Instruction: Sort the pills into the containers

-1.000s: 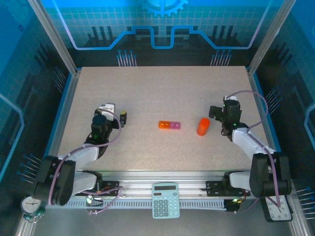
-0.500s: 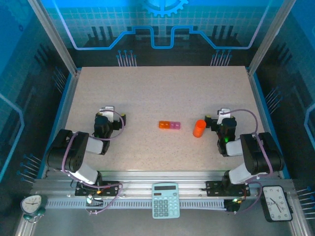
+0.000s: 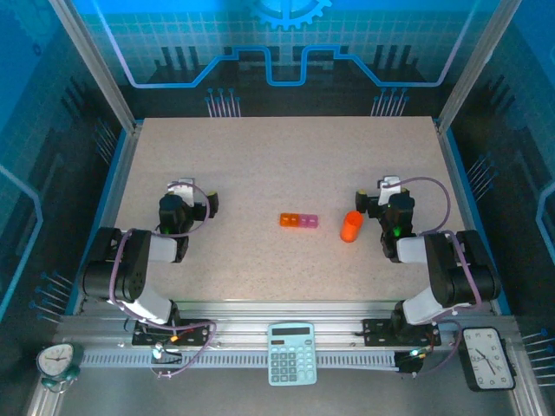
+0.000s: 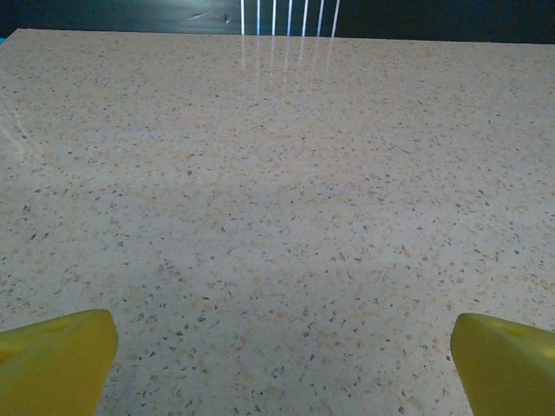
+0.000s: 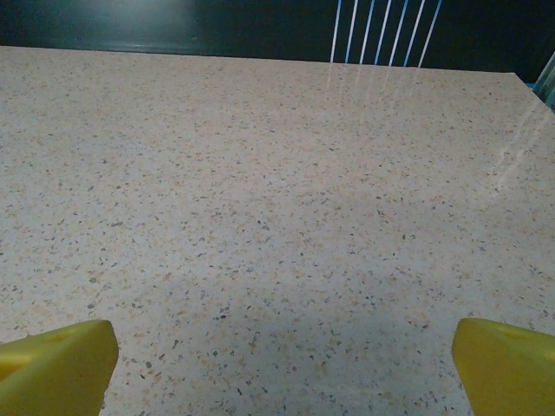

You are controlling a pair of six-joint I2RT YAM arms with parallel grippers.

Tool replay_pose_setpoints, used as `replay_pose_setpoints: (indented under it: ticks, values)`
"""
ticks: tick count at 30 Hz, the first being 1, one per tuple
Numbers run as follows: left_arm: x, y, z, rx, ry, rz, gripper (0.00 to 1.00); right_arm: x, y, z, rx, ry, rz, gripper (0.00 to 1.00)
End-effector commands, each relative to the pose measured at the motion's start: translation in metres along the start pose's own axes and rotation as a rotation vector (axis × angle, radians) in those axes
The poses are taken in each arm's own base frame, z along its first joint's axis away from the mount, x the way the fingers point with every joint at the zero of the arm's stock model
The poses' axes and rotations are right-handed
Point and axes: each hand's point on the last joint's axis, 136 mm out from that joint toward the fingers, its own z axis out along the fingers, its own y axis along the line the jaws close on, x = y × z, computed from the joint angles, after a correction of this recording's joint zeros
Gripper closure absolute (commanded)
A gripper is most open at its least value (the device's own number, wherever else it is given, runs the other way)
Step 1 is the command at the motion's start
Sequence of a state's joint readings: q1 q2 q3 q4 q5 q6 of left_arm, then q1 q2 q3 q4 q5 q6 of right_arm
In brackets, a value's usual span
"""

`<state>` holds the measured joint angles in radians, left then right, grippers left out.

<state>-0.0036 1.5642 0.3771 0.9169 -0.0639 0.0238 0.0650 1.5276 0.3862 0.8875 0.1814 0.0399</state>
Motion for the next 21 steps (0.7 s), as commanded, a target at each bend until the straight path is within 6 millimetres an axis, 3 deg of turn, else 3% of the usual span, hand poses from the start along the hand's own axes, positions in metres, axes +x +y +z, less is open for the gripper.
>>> replay_pose_setpoints:
  ticks: [1,21]
  values:
    - [-0.008,-0.0024,0.0001,0.019,-0.017,-0.021,0.01,-0.0011,0.0032,0.0008,-0.009,-0.006,-0.022,0.0]
    - [-0.0089,-0.0005,-0.0001,-0.004,-0.023,-0.015,0.01,-0.0019,0.0006,0.0004,0.036,-0.009,-0.03,0.0]
